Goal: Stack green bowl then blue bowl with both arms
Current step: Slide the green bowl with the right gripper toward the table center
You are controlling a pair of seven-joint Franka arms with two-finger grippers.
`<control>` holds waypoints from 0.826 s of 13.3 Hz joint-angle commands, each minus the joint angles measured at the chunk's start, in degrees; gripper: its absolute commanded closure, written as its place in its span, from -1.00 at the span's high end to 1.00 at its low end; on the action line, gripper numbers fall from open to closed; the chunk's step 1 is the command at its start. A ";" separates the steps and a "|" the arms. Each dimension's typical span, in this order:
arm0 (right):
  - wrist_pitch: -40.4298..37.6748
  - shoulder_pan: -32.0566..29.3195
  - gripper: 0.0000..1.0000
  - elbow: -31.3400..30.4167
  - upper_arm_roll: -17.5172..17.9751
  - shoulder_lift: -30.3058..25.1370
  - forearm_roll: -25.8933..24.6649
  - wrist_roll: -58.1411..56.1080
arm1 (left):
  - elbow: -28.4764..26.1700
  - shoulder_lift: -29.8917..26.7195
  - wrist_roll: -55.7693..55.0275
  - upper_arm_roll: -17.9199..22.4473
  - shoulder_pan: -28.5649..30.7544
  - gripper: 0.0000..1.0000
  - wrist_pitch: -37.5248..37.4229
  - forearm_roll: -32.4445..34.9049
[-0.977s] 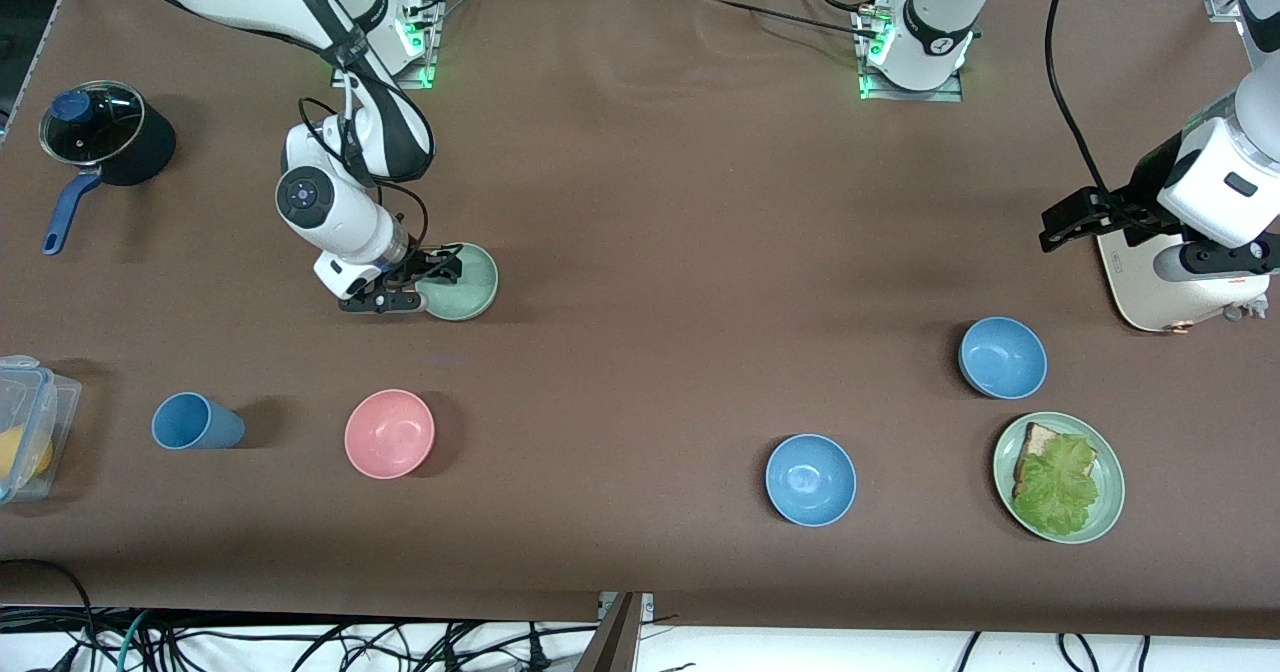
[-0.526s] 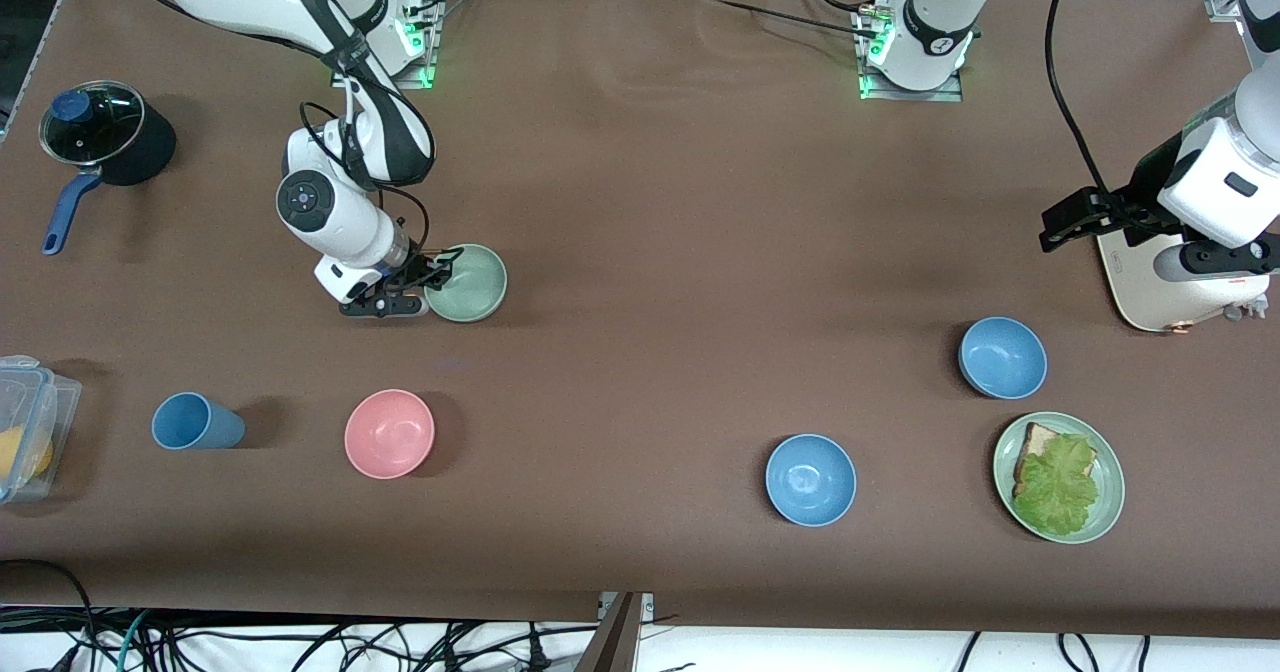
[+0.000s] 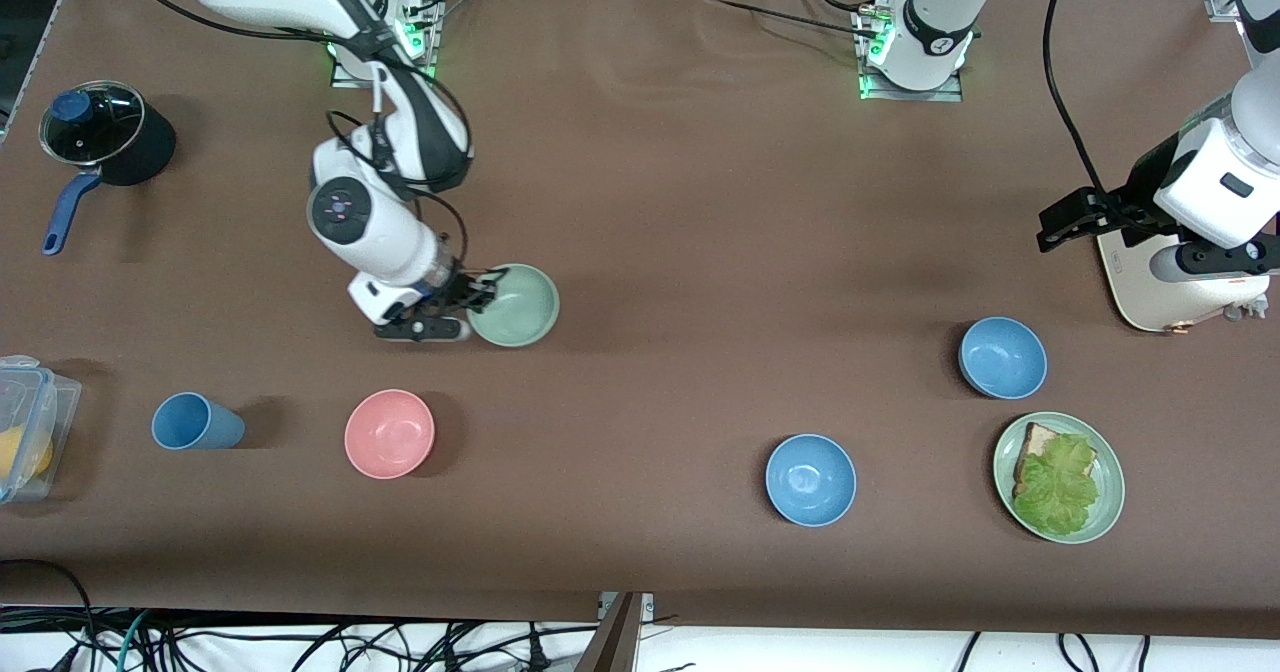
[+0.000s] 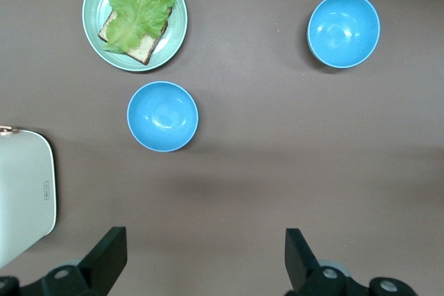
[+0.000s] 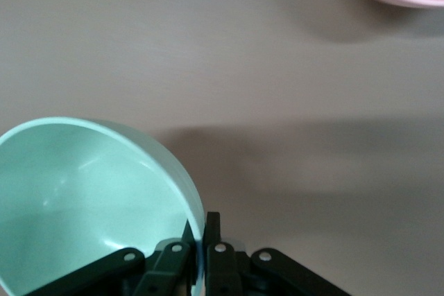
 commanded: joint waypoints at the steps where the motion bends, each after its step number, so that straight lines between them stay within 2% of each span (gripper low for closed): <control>1: -1.76 7.32 -1.00 14.26 -0.01 10.67 0.26 13.05 | 1.71 0.78 -0.64 0.03 -0.46 1.00 -0.60 0.64; 3: -1.32 11.28 -1.00 18.59 -0.01 14.90 0.09 20.71 | 1.71 0.78 -0.64 0.03 -0.37 1.00 -0.60 0.56; 5: 1.83 15.33 -1.00 19.84 -0.62 17.37 -0.61 24.43 | 1.71 0.78 -0.55 0.03 -0.37 1.00 -0.60 0.73; 8: 4.22 15.96 -1.00 19.84 -0.80 18.87 -0.53 24.88 | 1.71 0.78 -0.38 0.12 -0.20 1.00 -0.69 0.73; 9: 4.57 16.22 -0.73 19.75 -0.80 18.88 -0.44 24.88 | 1.71 0.78 -0.29 0.12 -0.11 1.00 -0.69 0.73; 10: 4.66 16.23 -0.02 19.66 -0.80 18.88 -0.53 24.88 | 1.71 0.70 -0.20 0.12 -0.02 1.00 -0.69 0.73; 11: 4.66 16.23 0.99 19.66 -0.80 18.88 -0.53 24.88 | 1.71 0.69 -0.11 0.12 0.15 1.00 -0.69 0.73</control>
